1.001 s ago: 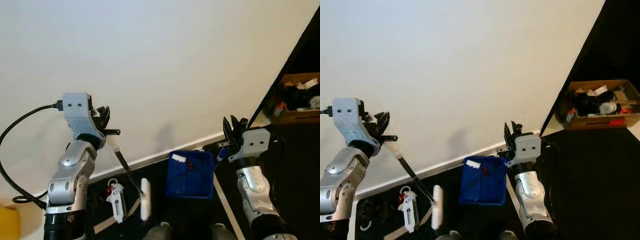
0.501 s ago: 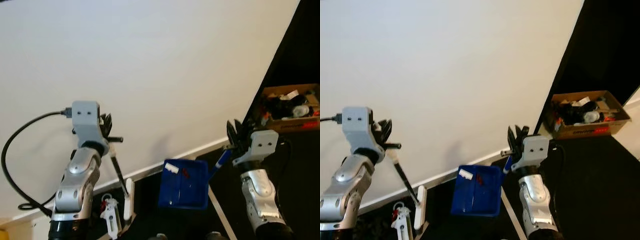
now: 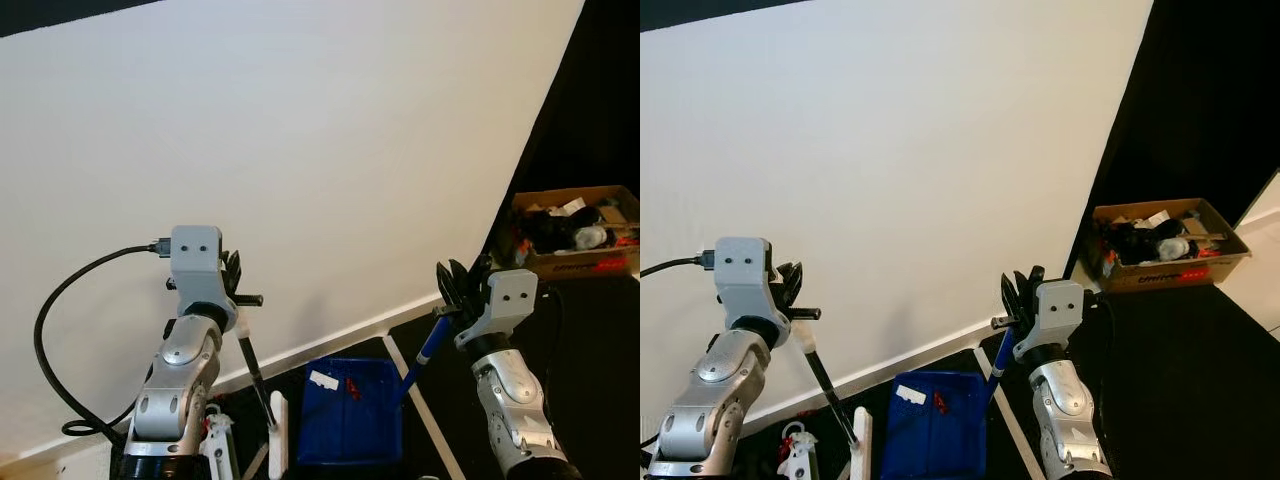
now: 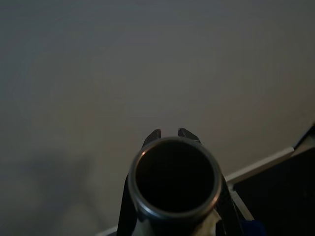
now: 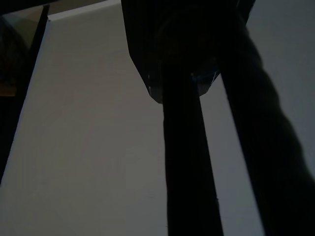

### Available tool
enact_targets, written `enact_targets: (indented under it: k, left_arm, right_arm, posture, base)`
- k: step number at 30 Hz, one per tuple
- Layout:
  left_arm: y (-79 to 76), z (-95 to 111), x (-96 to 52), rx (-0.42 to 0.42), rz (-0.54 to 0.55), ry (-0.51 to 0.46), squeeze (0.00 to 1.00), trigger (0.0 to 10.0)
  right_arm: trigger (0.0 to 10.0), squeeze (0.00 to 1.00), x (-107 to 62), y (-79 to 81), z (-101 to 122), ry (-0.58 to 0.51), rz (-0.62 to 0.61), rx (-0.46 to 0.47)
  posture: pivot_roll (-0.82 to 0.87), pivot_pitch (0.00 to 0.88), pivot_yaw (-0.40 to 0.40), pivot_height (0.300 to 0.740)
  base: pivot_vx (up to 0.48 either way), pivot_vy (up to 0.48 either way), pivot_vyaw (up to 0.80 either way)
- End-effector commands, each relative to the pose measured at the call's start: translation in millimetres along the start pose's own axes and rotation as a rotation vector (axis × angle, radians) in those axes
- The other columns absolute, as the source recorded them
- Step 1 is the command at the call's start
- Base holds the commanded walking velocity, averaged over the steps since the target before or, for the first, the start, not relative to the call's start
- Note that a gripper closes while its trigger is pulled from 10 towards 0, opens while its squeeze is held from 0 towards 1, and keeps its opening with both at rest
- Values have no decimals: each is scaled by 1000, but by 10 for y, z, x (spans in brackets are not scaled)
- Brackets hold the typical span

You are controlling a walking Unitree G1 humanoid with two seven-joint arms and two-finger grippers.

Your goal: Sweep floor

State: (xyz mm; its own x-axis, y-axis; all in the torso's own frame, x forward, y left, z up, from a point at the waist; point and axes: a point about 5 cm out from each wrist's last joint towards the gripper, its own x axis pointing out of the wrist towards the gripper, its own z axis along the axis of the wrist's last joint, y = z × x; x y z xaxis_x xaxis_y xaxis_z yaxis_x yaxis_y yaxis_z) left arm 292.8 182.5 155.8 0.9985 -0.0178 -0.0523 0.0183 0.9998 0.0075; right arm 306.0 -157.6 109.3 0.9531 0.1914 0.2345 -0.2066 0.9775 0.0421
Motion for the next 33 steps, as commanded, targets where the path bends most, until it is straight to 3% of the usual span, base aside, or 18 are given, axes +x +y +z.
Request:
enact_targets:
  k: [1,15,23,33]
  left_arm:
    - [4,12,3,6,13,-11,0,10000]
    - [-141,-111,26,39,-13,20,0,10000]
    - [-190,-146,42,52,-20,23,0,10000]
    - [-268,-177,62,28,-55,26,0,10000]
  right_arm:
    - [10000,0,17,41,39,-14,1,13]
    - [10000,0,29,93,-81,75,-29,4]
    - [10000,0,32,120,-87,80,-41,-44]
    - [10000,0,22,82,-93,87,-76,-40]
  posture:
    - [-14,109,106,740]
    - [-10,99,103,740]
    - [-16,88,101,740]
    - [-24,86,105,740]
  base:
    - [0,0,0]
    - [0,0,0]
    - [0,0,0]
    - [0,0,0]
